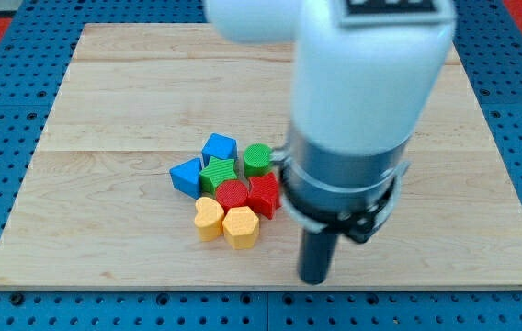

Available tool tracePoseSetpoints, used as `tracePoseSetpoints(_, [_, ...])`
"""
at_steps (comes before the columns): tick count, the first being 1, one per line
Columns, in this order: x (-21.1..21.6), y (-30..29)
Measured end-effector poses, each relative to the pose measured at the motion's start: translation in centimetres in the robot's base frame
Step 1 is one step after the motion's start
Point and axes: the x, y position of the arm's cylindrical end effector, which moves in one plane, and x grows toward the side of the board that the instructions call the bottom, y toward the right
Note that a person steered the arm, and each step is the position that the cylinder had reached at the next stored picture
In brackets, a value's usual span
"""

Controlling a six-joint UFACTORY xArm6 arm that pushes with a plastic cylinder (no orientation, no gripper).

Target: Place the yellow hexagon at the top left corner

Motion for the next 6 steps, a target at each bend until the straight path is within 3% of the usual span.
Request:
tracePoseSetpoints(3, [-3.2,-10.7])
tracePoseSetpoints(4, [-3.3,-6.4])
tracePoseSetpoints(6, [-4.0,-4.4])
